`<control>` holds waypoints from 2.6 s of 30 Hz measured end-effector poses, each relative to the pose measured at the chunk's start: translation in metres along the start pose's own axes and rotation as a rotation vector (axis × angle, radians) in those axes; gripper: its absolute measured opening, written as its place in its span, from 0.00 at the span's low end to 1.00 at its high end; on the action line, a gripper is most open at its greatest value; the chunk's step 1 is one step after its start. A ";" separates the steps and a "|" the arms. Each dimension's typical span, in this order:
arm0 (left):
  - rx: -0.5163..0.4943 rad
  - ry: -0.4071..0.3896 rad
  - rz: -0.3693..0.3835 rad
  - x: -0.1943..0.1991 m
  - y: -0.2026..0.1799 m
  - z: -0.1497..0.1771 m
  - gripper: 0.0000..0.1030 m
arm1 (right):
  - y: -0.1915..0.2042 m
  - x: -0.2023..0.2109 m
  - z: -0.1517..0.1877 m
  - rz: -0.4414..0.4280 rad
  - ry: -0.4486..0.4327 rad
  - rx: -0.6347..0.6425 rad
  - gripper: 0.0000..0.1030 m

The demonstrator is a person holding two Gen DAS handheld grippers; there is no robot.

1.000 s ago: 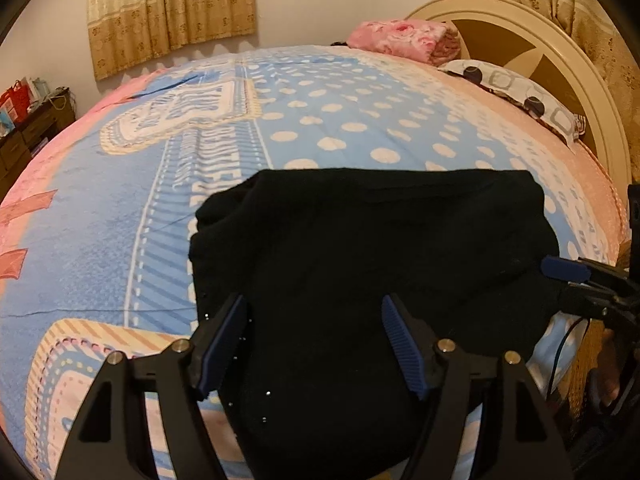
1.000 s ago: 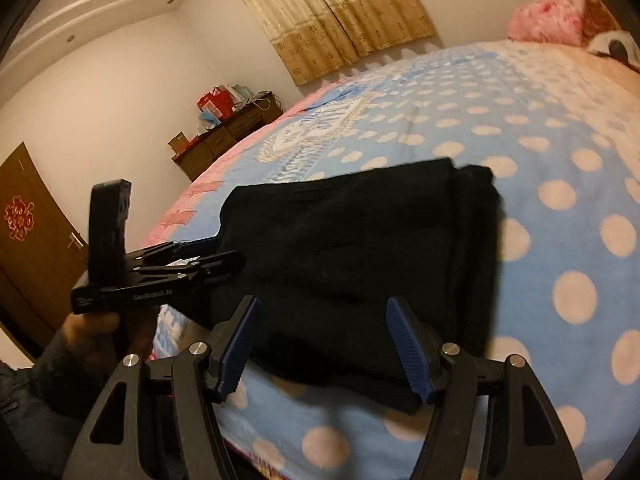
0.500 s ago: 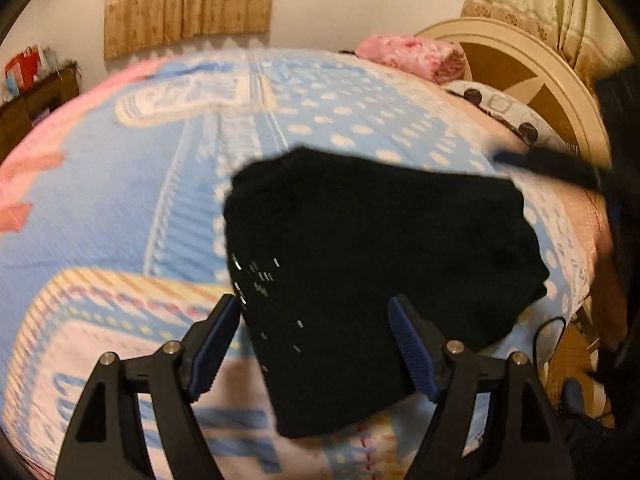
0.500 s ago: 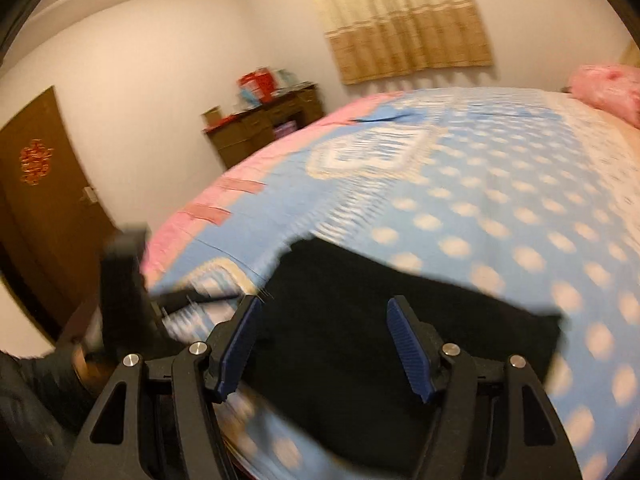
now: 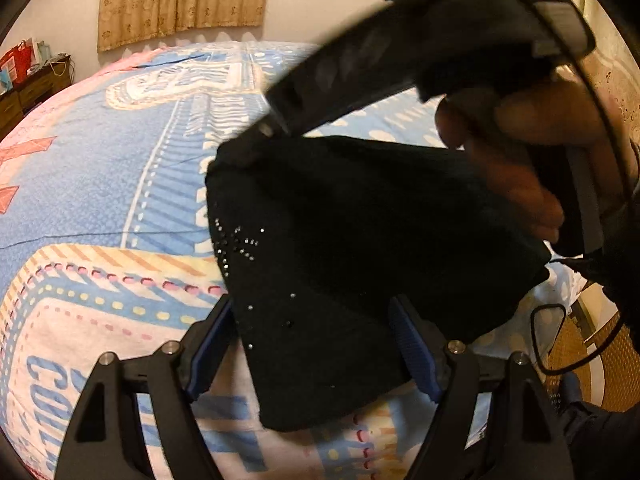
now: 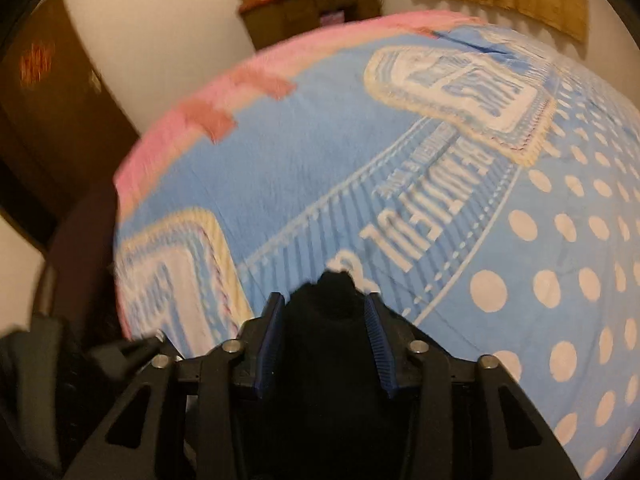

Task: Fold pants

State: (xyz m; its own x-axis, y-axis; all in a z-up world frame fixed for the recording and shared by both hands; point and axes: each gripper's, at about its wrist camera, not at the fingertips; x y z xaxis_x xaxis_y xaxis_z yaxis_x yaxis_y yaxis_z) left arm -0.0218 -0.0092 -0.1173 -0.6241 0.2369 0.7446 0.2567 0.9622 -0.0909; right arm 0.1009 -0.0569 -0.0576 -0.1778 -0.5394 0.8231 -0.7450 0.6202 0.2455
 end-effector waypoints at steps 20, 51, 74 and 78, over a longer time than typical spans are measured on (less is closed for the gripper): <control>0.024 -0.087 -0.046 0.017 -0.002 -0.001 0.85 | -0.065 0.107 0.068 0.057 -0.278 -0.225 0.54; 0.084 -0.039 -0.110 -0.003 0.019 0.004 1.00 | -0.021 0.107 0.247 0.014 -0.443 -0.294 0.64; 0.068 -0.112 -0.204 0.000 0.026 -0.030 1.00 | -0.090 0.155 0.278 0.101 -0.594 -0.566 0.64; 0.045 -0.099 -0.208 -0.009 0.022 -0.033 1.00 | -0.088 0.148 0.258 0.142 -0.570 -0.509 0.64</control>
State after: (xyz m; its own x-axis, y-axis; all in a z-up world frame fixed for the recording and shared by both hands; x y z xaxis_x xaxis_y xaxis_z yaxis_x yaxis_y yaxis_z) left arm 0.0137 0.0050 -0.1044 -0.7302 0.0423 0.6820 0.0832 0.9962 0.0273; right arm -0.0258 -0.3387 -0.0894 -0.6554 -0.5594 0.5074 -0.3278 0.8160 0.4762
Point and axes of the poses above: each gripper's, at about its wrist camera, not at the fingertips, and x roughly against the way its jaws point, y to its left, z to its underside, and after that the axes turned 6 degrees about -z, right-handed
